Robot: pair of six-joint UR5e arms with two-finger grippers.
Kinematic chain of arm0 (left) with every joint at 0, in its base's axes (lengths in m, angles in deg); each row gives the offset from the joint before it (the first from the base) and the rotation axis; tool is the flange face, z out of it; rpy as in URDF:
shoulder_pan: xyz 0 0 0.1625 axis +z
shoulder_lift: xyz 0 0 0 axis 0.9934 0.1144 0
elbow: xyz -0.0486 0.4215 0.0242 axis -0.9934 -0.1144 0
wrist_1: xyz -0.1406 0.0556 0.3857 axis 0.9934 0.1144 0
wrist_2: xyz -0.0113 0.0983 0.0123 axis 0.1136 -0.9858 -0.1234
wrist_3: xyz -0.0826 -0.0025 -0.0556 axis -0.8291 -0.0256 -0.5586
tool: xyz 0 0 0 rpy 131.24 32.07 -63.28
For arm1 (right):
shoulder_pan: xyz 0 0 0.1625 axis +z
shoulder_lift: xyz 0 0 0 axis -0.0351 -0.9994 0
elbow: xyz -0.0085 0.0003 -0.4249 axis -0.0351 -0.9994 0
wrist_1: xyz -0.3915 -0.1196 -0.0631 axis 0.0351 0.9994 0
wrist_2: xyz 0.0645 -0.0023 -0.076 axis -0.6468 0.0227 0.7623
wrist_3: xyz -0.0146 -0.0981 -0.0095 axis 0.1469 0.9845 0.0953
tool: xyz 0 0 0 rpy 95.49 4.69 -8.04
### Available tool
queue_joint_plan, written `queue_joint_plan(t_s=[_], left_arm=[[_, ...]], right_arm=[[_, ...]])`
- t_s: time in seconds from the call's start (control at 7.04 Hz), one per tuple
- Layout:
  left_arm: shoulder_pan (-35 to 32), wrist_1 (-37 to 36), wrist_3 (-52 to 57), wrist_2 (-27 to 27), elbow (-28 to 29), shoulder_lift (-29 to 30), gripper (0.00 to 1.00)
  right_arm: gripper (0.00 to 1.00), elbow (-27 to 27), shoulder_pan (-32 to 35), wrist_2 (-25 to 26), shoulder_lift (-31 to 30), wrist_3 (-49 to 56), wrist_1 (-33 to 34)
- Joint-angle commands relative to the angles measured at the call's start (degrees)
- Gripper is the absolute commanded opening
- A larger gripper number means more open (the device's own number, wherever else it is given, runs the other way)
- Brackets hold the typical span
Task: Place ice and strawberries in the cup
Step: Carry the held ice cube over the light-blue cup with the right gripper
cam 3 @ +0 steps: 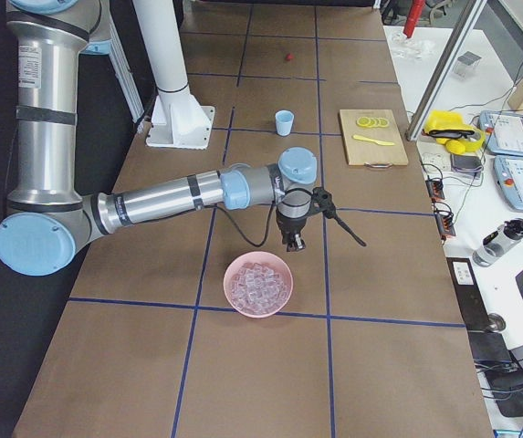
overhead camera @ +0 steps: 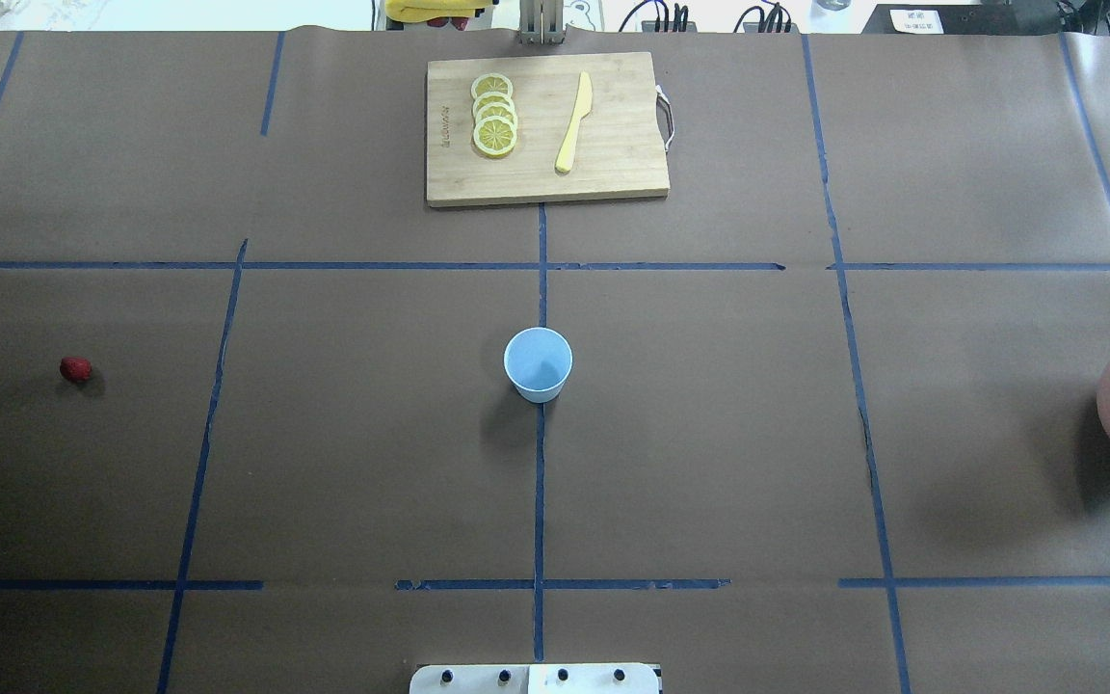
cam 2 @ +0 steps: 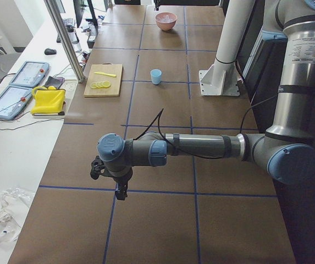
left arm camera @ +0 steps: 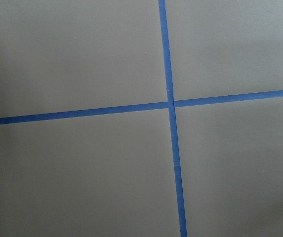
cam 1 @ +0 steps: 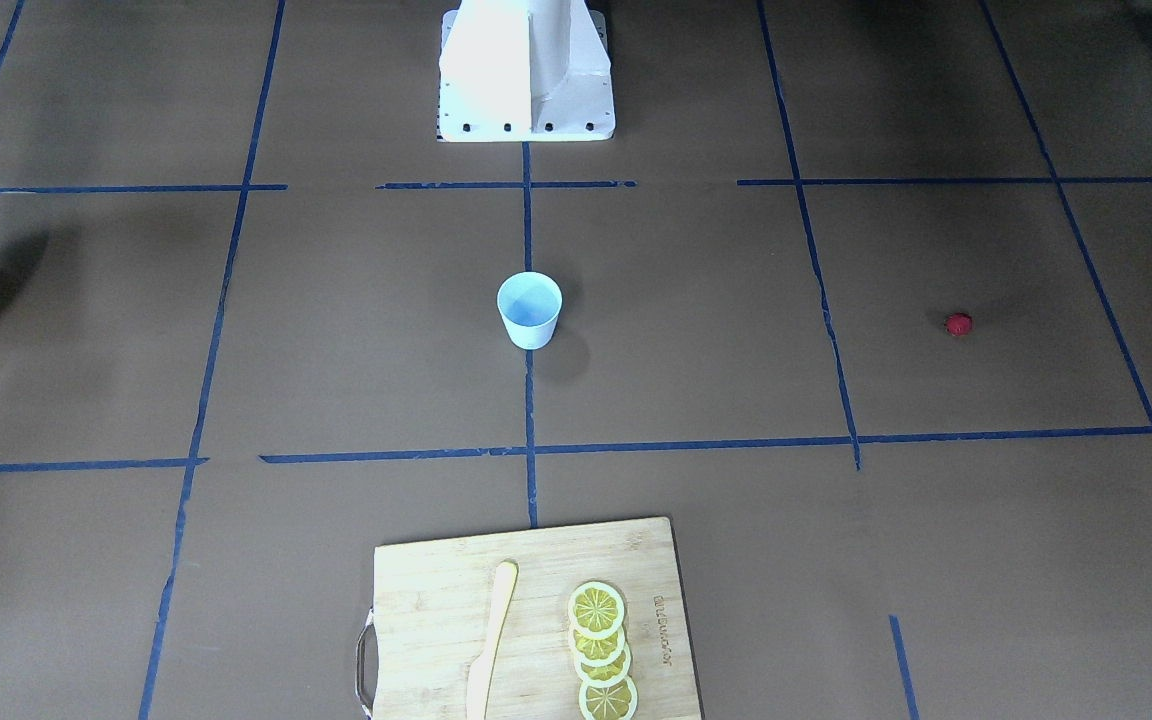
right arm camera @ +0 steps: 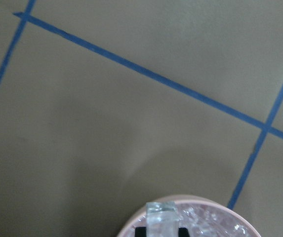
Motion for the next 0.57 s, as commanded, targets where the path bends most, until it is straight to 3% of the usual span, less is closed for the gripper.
queue_joint_plan(t_s=[0.0,0.43], left_arm=[[0.0,0.0,0.0,0.0,0.0,-0.1,1.00],[0.0,0.0,0.0,0.1,0.1,-0.1,1.00]], right_arm=[[0.00,0.9,-4.9,-2.3,13.4,-9.5,10.1],[0.00,0.2,-20.2,0.3,26.4,-38.2,10.2]])
